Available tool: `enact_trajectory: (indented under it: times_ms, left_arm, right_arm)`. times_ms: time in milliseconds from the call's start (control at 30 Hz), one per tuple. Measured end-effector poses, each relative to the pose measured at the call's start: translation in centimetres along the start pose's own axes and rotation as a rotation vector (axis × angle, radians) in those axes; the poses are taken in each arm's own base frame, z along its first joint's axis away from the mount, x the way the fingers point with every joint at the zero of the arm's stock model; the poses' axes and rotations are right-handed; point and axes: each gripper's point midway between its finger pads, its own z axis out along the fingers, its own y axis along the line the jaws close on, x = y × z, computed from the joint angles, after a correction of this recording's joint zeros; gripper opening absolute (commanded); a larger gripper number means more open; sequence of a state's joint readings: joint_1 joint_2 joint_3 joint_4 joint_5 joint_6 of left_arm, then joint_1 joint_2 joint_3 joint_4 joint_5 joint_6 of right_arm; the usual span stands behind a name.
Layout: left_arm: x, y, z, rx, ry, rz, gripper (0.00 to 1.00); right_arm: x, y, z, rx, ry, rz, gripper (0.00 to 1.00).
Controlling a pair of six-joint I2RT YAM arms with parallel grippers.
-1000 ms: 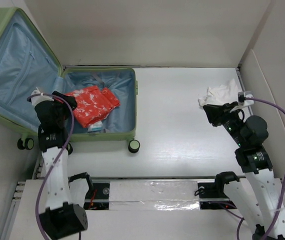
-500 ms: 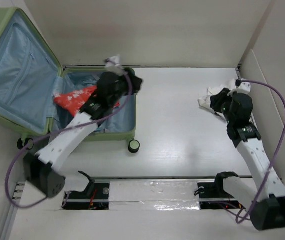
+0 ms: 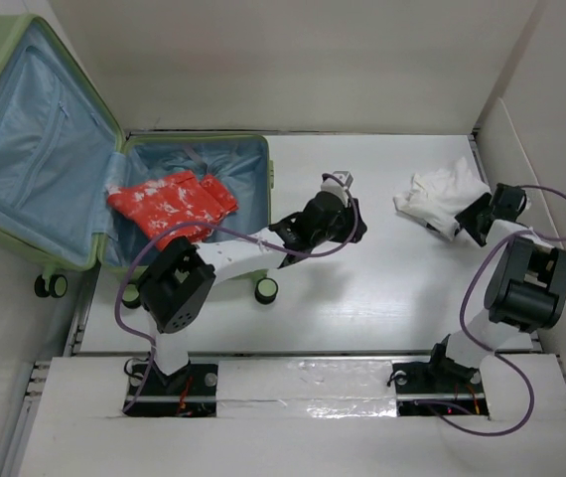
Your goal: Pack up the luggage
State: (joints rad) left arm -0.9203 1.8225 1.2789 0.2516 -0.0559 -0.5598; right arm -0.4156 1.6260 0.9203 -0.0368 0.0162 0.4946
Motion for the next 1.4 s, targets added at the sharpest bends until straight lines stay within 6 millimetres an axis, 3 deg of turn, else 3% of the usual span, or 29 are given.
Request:
enact_trajectory:
  times_ms: [133, 233, 367, 467, 600, 733, 833, 867, 900, 1000, 1100, 1167, 1267, 1400]
  left_arm:
    - [0.4, -1.7, 0.1, 0.073, -0.034, -0.022, 0.39]
    - [1.2, -1.3, 0.2, 0.084, -0.042, -0.031, 0.4]
    - [2.5, 0.2, 0.2, 0.063, -0.031, -0.044, 0.4]
    - [2.5, 1.2, 0.1, 0.05, -0.039, -0.065, 0.4]
    - [1.0, 3.2, -1.0, 0.008, -0.083, -0.097, 0.4]
    - [-1.2, 5.7, -2.6, -0.04, -0.149, -0.149, 0.41]
    - [-2.0, 7.5, -3.4, -0.085, -0.181, -0.182, 0.42]
    - [-2.0, 7.9, -3.5, -0.096, -0.185, -0.186, 0.43]
    - [-2.0, 8.0, -3.6, -0.102, -0.185, -0.188, 0.44]
    - [-0.9, 7.1, -3.5, -0.108, -0.168, -0.171, 0.44]
    - [1.1, 5.1, -3.1, -0.095, -0.124, -0.145, 0.44]
    - [2.4, 4.3, -2.6, -0.09, -0.098, -0.138, 0.44]
    - [3.7, 5.7, -2.0, -0.15, -0.074, -0.14, 0.46]
    - [4.5, 7.8, -0.6, -0.252, -0.043, -0.137, 0.46]
  right_arm:
    - [2.1, 0.5, 2.6, -0.015, 0.104, -0.013, 0.48]
    - [2.7, 1.7, 3.2, -0.033, 0.144, -0.05, 0.41]
    - [3.3, 5.2, 2.6, -0.13, 0.205, -0.133, 0.25]
    - [5.0, 8.4, 2.0, -0.222, 0.254, -0.21, 0.24]
    - [10.3, 12.4, -0.8, -0.354, 0.35, -0.307, 0.24]
    - [17.1, 16.1, -6.2, -0.521, 0.487, -0.367, 0.33]
    - [20.5, 18.8, -10.4, -0.656, 0.568, -0.397, 0.54]
    - [20.6, 19.5, -11.6, -0.692, 0.576, -0.398, 0.71]
    - [20.1, 20.0, -12.4, -0.719, 0.565, -0.393, 0.75]
    - [15.2, 20.4, -13.1, -0.749, 0.445, -0.356, 0.79]
    - [8.4, 19.2, -11.6, -0.701, 0.274, -0.306, 0.82]
    - [5.6, 18.1, -10.2, -0.641, 0.2, -0.301, 0.83]
    - [5.5, 17.5, -7.9, -0.587, 0.2, -0.321, 0.83]
    - [9.8, 16.6, -5.0, -0.535, 0.325, -0.347, 0.81]
